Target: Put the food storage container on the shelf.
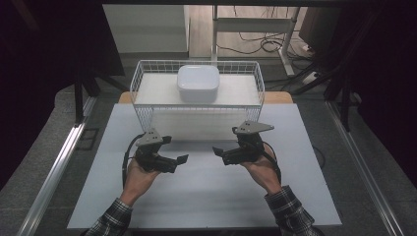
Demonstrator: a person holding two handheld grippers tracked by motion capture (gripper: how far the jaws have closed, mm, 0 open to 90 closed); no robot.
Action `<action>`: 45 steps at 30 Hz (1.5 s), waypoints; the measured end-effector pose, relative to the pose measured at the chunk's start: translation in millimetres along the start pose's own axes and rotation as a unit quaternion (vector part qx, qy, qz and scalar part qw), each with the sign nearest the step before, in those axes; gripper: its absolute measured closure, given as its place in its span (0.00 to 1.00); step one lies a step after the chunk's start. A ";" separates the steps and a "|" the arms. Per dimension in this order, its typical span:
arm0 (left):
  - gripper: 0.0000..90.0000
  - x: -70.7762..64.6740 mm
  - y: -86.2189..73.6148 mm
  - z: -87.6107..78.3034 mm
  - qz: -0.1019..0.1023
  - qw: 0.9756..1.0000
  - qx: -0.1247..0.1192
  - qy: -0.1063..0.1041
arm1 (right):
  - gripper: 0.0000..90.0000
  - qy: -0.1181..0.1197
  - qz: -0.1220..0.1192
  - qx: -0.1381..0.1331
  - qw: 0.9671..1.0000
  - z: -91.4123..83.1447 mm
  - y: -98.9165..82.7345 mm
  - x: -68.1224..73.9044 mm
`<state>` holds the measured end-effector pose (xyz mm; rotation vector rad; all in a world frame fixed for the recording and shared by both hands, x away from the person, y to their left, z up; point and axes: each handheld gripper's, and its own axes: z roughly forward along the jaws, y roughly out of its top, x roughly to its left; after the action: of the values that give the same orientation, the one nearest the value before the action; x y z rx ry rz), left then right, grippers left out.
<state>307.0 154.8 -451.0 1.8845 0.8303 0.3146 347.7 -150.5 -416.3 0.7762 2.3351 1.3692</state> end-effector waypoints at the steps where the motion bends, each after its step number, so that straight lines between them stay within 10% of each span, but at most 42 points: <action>1: 0.06 -0.7 -1.4 -0.3 0.001 1.000 0.001 0.001 | 0.01 0.002 0.003 0.001 1.000 -0.8 -1.6 0.3; 33: 0.02 -11.0 -56.6 -15.1 -0.018 0.999 0.039 0.012 | 0.00 -0.011 0.021 0.027 0.999 -27.3 -56.2 7.0; 45: 0.02 -14.4 -81.1 -10.9 0.009 0.996 0.081 0.043 | 0.00 -0.019 0.028 0.041 0.999 -33.5 -85.8 8.5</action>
<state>257.6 173.4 -515.1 2.0420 0.9197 0.3499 298.4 -202.4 -474.9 0.8894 2.3698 1.2753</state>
